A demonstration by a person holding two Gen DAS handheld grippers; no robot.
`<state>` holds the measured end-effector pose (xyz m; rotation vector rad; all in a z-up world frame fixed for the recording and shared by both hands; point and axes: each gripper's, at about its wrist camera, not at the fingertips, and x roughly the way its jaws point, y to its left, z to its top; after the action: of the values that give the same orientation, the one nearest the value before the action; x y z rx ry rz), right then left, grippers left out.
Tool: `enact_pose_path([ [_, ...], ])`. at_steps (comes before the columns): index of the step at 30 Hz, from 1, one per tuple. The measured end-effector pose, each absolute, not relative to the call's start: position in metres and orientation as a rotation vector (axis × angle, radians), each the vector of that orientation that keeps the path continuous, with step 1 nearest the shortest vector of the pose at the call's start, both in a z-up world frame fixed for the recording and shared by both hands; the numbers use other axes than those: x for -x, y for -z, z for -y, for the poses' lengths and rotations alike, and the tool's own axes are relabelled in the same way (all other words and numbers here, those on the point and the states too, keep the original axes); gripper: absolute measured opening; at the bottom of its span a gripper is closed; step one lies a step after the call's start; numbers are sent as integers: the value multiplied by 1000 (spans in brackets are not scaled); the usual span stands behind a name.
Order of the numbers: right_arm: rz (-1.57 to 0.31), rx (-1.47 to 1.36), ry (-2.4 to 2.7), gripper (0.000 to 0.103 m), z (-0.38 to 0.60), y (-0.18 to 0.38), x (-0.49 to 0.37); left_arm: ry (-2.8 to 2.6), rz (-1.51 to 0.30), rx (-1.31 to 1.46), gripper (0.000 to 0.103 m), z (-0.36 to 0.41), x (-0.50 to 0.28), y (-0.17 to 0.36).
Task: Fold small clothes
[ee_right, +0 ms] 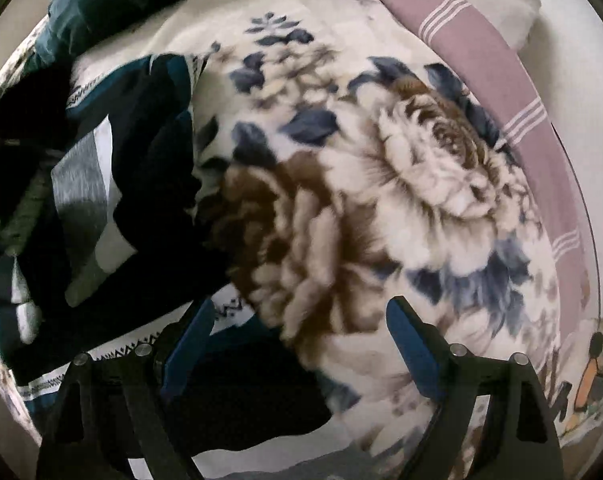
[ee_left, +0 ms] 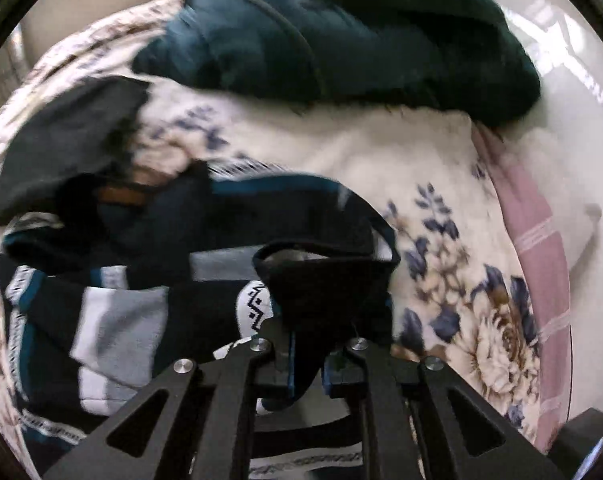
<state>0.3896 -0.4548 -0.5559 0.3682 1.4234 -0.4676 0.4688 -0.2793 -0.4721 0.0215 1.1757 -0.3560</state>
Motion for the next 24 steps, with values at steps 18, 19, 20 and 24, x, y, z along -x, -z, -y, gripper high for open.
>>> enact_pose_path([
  [18,-1335,-540,192,81,446,546,-497,-229,-1183,158,90,-14,-437,474],
  [19,-1336,-540,172,76,441,551,-506,-260,-1196,193,90,-29,-435,482],
  [20,-1346,-529,160,48,436,555,-514,-284,-1200,212,90,-38,-433,487],
  [24,-1330,-527,186,14,430,542,-517,-322,-1202,225,90,-53,-428,497],
])
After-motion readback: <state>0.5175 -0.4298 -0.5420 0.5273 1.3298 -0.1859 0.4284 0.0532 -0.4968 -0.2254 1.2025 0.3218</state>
